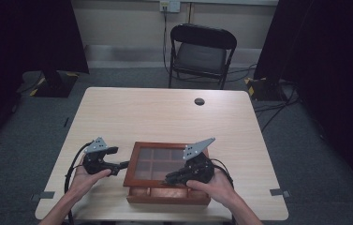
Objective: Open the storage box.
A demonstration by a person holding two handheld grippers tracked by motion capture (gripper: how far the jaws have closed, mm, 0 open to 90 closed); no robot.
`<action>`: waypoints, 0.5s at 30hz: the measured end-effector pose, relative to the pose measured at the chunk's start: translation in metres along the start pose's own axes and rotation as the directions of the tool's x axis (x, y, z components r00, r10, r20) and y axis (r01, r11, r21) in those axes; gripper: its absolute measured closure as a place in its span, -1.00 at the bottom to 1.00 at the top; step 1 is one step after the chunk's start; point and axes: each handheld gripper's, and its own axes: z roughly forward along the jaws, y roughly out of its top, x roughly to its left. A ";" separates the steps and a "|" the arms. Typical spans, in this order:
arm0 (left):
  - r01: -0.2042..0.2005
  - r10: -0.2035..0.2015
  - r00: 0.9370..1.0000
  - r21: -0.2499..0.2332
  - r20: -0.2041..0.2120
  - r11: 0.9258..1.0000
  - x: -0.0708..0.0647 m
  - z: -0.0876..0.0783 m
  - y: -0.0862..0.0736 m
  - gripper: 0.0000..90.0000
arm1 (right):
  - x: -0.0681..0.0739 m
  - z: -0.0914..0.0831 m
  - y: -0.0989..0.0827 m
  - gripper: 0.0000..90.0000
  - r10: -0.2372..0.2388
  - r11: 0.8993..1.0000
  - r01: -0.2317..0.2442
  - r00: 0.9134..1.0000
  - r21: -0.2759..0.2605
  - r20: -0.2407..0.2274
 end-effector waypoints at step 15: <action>-0.033 0.036 0.995 -0.034 0.091 0.999 -0.014 0.004 0.003 -0.63 | -0.002 -0.008 0.013 0.84 -0.001 1.000 0.001 1.000 -0.011 -0.002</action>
